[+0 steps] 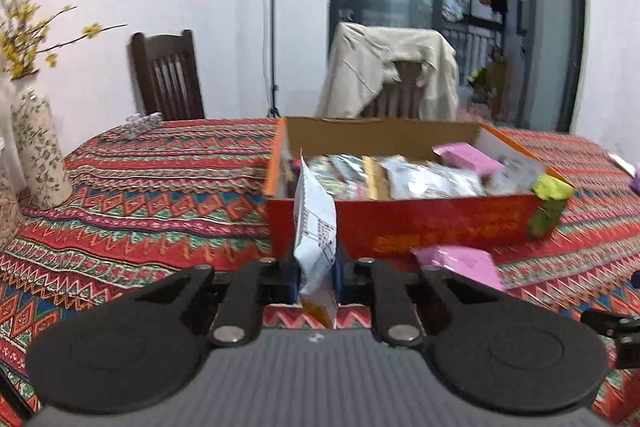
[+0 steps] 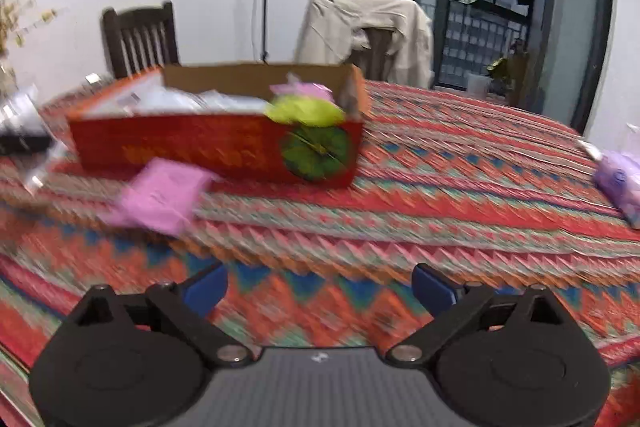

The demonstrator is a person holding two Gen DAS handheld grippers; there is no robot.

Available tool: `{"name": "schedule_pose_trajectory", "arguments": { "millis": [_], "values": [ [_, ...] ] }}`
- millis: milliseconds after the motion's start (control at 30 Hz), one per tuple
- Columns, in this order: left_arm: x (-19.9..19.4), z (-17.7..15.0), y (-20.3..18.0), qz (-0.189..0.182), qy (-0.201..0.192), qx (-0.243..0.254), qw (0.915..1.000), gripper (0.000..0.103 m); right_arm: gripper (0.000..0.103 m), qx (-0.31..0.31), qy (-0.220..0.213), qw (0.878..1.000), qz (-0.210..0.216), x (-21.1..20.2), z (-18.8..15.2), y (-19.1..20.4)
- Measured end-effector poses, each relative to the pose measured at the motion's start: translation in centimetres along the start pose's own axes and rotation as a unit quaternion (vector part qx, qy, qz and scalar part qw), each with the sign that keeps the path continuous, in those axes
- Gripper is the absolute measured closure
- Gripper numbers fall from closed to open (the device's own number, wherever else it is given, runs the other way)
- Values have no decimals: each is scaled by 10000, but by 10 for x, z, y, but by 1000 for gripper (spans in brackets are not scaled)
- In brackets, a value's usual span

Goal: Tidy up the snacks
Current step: 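Grasp a pink packet with the right tool while the left tool holds the cracker packet, then carry both packets into the cardboard box and open both tools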

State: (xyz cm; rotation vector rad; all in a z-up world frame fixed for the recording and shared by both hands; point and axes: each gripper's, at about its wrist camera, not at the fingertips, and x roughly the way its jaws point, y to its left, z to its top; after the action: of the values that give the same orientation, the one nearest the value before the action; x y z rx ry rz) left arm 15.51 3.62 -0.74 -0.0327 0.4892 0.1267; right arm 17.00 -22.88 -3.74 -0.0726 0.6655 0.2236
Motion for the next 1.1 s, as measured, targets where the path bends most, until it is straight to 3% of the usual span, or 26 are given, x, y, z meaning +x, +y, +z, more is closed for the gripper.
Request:
{"name": "schedule_pose_trajectory", "arguments": {
  "millis": [133, 233, 333, 567, 667, 767, 1100],
  "values": [
    [-2, -5, 14, 83, -133, -249, 9996, 87, 2, 210, 29, 9982, 556, 14, 27, 32],
    [-14, -5, 19, 61, -464, -258, 9986, 87, 5, 51, 184, 9981, 578, 37, 41, 56],
    [-14, -6, 23, -1, -455, -358, 9983, 87, 11, 29, 469, 9967, 657, 58, 50, 73],
    [-16, -4, 33, -100, -439, -588, 9973, 87, 22, 73, 697, 9961, 538, 84, 52, 91],
    [-18, -5, 32, -122, -474, -578, 9971, 87, 42, -76, 596, 9974, 387, 80, 49, 98],
    [-17, -6, 33, -123, -456, -594, 9971, 87, 42, 32, 569, 9976, 399, 74, 48, 97],
    [-19, -5, 23, -210, -299, -490, 9981, 87, 42, 320, -134, 9989, 303, 13, 40, 61]
  ]
}}
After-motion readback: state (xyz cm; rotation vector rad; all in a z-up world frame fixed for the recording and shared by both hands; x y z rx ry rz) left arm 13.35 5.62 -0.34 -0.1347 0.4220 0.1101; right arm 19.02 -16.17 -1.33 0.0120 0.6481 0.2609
